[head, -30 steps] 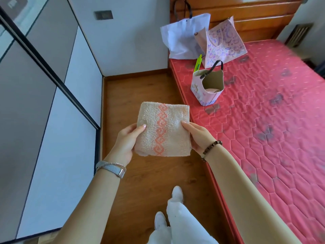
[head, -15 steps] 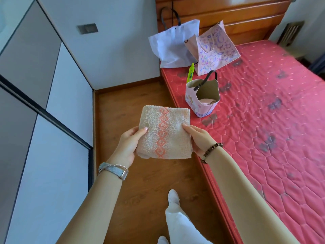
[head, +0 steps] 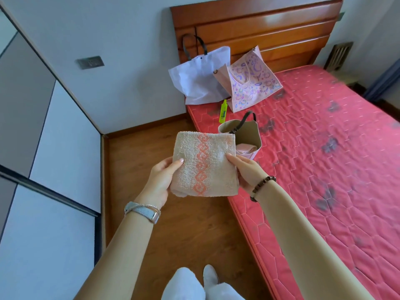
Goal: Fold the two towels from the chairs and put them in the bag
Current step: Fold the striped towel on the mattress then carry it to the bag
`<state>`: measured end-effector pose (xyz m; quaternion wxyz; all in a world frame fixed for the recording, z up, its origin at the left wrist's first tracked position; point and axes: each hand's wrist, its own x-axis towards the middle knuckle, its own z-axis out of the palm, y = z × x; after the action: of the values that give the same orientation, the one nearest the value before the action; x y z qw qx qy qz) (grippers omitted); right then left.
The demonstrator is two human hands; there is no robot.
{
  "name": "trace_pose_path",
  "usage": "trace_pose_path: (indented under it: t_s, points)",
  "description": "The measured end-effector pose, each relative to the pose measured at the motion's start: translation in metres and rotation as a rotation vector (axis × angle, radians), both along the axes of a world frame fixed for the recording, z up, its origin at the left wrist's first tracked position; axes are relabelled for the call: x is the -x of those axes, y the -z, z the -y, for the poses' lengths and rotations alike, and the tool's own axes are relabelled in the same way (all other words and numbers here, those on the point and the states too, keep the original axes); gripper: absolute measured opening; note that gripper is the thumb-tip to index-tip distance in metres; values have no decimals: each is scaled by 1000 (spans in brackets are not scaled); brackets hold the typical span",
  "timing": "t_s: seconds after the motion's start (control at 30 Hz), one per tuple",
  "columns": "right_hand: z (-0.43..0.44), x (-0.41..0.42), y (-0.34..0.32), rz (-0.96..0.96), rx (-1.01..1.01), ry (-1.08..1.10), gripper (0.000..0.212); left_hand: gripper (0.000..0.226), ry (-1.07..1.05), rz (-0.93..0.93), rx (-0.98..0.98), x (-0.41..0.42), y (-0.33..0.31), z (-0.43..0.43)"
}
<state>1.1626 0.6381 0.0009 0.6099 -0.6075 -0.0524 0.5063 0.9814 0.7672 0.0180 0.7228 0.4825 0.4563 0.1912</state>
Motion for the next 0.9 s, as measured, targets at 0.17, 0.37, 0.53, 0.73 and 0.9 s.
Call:
trace_pose_path:
  t_s: [0.17, 0.37, 0.53, 0.73, 0.9]
  points:
    - [-14, -24, 2, -4, 18, 41, 28, 35, 39, -7, 44, -32, 11, -25]
    - [-43, -53, 10, -5, 49, 135, 28, 36, 117, -25, 68, -76, 24, -67]
    - [-95, -76, 14, -24, 61, 201, 36, 39, 179, -23, 75, -107, 31, -128]
    - [-178, -90, 16, -65, 56, 253, 35, 37, 221, -28, 81, -130, 32, -219]
    - [-224, -97, 22, -115, 26, 298, 35, 35, 281, -51, 108, -149, 36, -276]
